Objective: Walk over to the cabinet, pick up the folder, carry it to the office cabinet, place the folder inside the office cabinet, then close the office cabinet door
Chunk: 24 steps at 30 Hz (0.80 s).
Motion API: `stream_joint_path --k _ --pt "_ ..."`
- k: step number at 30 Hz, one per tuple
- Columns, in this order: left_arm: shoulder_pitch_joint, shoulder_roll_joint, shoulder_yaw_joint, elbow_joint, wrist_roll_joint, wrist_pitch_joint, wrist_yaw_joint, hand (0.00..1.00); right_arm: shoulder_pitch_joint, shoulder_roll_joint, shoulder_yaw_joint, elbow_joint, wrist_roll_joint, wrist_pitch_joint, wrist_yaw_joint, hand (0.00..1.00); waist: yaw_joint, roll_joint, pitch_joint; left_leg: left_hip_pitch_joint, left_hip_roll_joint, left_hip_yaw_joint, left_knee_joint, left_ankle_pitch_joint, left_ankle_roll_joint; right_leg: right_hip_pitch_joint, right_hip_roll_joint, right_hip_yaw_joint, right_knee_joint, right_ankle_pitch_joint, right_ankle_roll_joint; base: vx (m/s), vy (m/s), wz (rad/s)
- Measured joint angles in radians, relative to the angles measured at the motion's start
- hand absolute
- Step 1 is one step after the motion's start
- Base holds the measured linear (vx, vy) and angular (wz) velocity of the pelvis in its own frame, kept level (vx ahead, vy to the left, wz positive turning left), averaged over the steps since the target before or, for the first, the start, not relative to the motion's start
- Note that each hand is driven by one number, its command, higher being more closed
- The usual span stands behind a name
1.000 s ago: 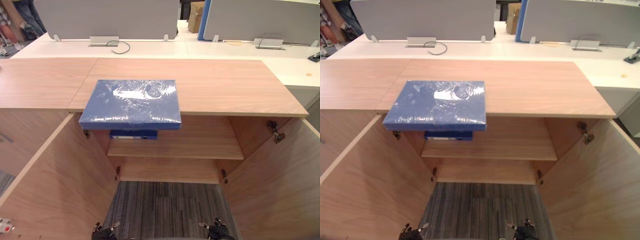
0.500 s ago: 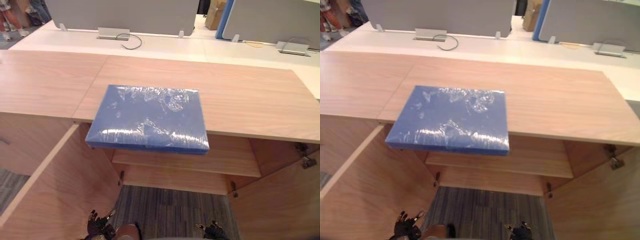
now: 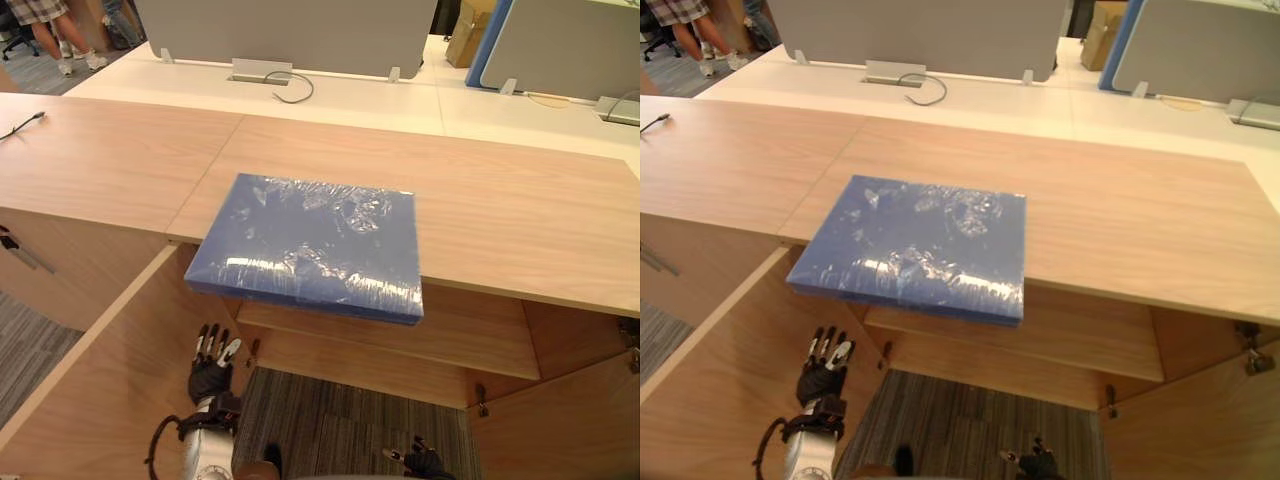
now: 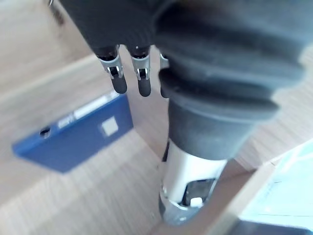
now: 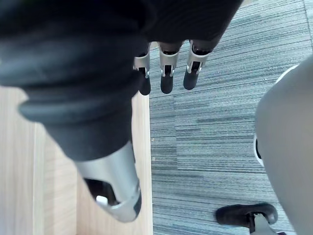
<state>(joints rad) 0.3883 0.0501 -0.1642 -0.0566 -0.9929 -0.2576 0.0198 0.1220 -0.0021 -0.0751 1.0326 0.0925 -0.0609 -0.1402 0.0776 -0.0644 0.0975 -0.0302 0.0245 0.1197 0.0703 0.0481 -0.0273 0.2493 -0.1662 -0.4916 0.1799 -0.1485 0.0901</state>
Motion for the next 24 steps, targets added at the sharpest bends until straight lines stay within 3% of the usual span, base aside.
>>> stream_joint_path --k 2,6,9,11,14,24 --pt "0.029 -0.006 -0.044 -0.091 -0.049 0.016 -0.024 0.0 0.006 -0.003 0.0 0.0 -0.019 0.002 0.001 0.0 0.008 0.003 -0.004 -0.002 0.001 -0.007 0.0 0.005 0.003 0.001 0.004 -0.002 -0.001 0.019 0.001 -0.01 0.011 0.09" --pt "0.026 -0.01 -0.024 -0.162 -0.056 0.015 -0.023 0.0 0.012 -0.006 0.0 0.003 -0.038 0.009 0.0 0.0 0.028 0.003 -0.006 -0.025 -0.014 -0.05 0.003 0.006 0.004 0.0 0.002 -0.045 0.001 0.023 0.001 -0.02 0.021 0.32" --pt "0.029 -0.024 0.005 -0.242 0.032 0.01 0.025 0.0 0.013 -0.006 0.001 0.002 -0.039 0.013 -0.003 0.0 0.047 0.004 -0.004 -0.045 -0.041 -0.109 0.003 0.016 0.015 0.015 -0.006 -0.1 0.005 0.023 0.001 -0.01 0.03 0.63" --pt "0.041 -0.035 0.042 -0.313 0.178 0.0 0.088 0.0 0.019 -0.008 0.019 0.001 -0.039 0.015 -0.016 0.0 0.065 0.011 -0.009 -0.058 -0.07 -0.175 0.0 0.023 0.023 0.021 -0.015 -0.152 0.026 0.022 0.001 -0.02 0.048 0.8" --pt "0.06 -0.048 0.083 -0.337 0.261 -0.007 0.12 0.0 0.018 -0.007 0.03 0.0 -0.039 0.019 -0.021 0.0 0.085 0.012 -0.009 -0.057 -0.082 -0.195 -0.024 0.025 0.027 0.021 -0.025 -0.183 0.041 0.02 0.0 -0.02 0.04 0.35" --pt "0.072 -0.116 0.144 -0.339 0.37 0.013 0.18 0.0 0.017 0.005 0.038 -0.02 -0.039 0.021 -0.029 0.0 0.081 0.005 -0.029 -0.075 -0.109 -0.21 -0.036 0.07 0.034 0.031 -0.027 -0.226 -0.005 -0.02 -0.012 -0.04 -0.033 0.07"
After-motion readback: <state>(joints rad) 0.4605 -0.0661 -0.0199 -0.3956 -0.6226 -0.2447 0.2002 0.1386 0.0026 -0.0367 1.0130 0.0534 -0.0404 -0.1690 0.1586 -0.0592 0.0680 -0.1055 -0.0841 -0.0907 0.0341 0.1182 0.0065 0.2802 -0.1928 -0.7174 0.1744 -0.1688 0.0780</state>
